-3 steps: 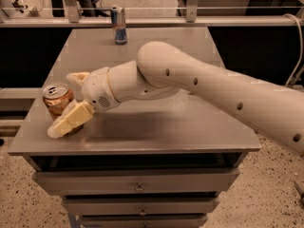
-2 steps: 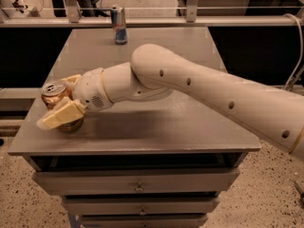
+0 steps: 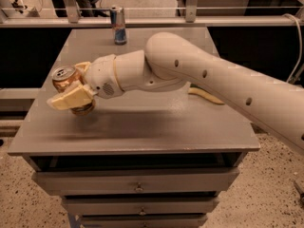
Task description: Move orange can near sponge
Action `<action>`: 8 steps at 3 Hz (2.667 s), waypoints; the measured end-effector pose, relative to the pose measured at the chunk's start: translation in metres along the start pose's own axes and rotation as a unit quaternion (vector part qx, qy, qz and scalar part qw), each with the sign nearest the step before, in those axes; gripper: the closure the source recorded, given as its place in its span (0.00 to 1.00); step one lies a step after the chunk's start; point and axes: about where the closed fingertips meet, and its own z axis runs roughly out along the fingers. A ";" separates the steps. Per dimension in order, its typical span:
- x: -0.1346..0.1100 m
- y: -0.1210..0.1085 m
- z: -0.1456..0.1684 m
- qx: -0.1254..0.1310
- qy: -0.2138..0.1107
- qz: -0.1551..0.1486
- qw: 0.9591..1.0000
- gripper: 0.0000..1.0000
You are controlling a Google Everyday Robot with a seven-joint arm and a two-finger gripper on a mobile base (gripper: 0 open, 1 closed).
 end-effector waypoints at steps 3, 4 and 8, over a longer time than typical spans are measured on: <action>-0.025 -0.054 -0.074 0.060 -0.010 -0.057 0.996 1.00; -0.023 -0.085 -0.126 0.092 -0.020 -0.078 0.992 1.00; 0.023 -0.171 -0.300 0.204 -0.035 -0.086 0.975 1.00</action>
Offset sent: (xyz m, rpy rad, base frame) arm 0.0273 -0.0397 0.0240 0.0188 -0.0719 -0.0443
